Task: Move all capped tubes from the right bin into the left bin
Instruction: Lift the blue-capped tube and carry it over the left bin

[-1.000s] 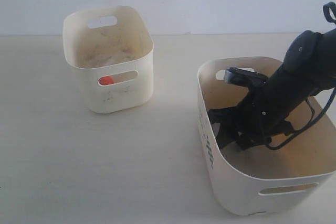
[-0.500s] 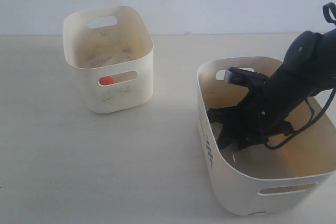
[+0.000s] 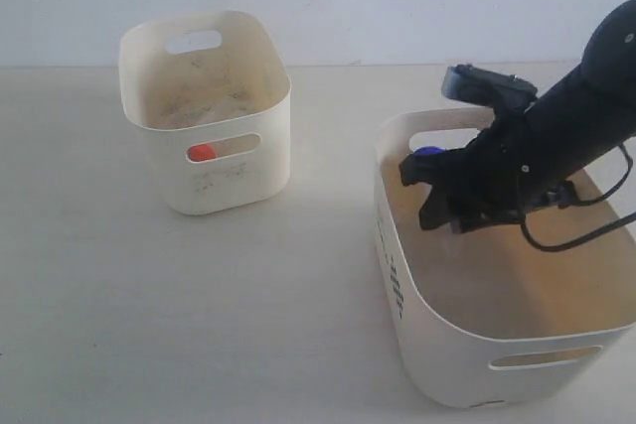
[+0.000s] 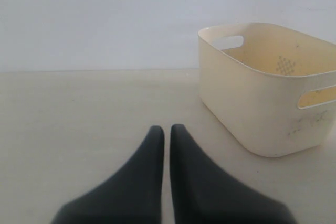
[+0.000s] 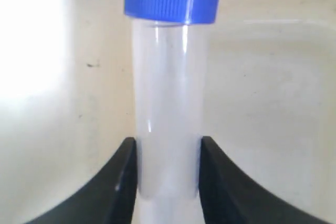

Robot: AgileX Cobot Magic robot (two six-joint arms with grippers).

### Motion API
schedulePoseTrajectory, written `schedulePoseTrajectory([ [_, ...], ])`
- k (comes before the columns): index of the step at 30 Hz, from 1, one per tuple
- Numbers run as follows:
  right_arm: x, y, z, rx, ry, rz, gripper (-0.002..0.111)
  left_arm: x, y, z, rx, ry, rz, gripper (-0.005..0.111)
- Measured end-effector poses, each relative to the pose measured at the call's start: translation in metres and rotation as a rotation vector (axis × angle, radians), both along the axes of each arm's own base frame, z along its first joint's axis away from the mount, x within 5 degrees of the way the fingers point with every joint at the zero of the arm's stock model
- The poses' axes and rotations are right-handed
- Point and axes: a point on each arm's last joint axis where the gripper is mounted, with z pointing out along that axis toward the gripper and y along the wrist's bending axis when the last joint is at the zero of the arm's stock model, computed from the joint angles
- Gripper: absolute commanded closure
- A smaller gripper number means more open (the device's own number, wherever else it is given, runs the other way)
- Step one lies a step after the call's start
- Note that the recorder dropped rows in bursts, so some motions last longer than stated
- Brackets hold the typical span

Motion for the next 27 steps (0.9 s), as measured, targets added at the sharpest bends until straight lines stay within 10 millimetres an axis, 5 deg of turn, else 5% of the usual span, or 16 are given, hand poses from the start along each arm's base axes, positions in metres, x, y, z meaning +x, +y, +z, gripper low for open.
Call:
schedulePoseTrajectory([
  [13, -0.015, 0.0, 0.085, 0.034, -0.426, -0.033, 0.108, 0.0, 0.0, 0.0, 0.0, 0.0, 0.0, 0.102],
  [19, 0.005, 0.046, 0.101, 0.094, -0.563, 0.041, 0.108, 0.0, 0.0, 0.0, 0.0, 0.0, 0.0, 0.102],
  [27, 0.064, 0.117, 0.098, 0.146, -0.633, 0.102, 0.108, 0.0, 0.0, 0.0, 0.0, 0.0, 0.0, 0.102],
])
